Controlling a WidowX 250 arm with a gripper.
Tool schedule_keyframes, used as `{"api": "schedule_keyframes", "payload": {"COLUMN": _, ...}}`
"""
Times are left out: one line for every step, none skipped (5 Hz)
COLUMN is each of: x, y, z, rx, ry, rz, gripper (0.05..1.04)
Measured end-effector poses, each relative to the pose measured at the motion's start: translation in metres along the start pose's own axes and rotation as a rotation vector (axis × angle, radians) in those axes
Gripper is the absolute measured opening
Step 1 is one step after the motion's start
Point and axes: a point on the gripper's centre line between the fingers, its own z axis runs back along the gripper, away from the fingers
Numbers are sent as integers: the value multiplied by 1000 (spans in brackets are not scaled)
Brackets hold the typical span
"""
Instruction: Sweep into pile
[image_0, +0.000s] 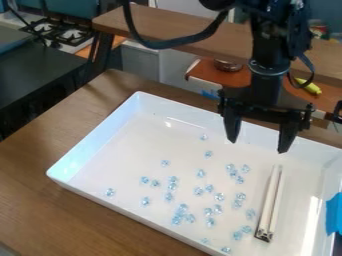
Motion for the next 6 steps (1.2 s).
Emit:
{"api": "schedule_keyframes", "payload": {"x": -4, "y": 1, "z": -13, "rx": 15, "ry": 32, "rz": 6, "gripper": 999}}
{"api": "schedule_keyframes", "payload": {"x": -5, "y": -2, "z": -25, "rx": 20, "ry": 32, "rz": 4, "gripper": 999}}
{"api": "schedule_keyframes", "payload": {"x": -11, "y": -4, "z": -40, "rx": 25, "ry": 73, "rz": 15, "gripper": 999}}
{"api": "schedule_keyframes", "payload": {"x": -10, "y": -7, "z": -55, "rx": 28, "ry": 79, "rz": 33, "gripper": 999}}
{"api": "schedule_keyframes", "payload": {"x": -9, "y": -9, "z": -70, "rx": 33, "ry": 85, "rz": 56, "gripper": 999}}
{"api": "schedule_keyframes", "payload": {"x": -8, "y": -11, "z": -82, "rx": 37, "ry": 86, "rz": 67, "gripper": 999}}
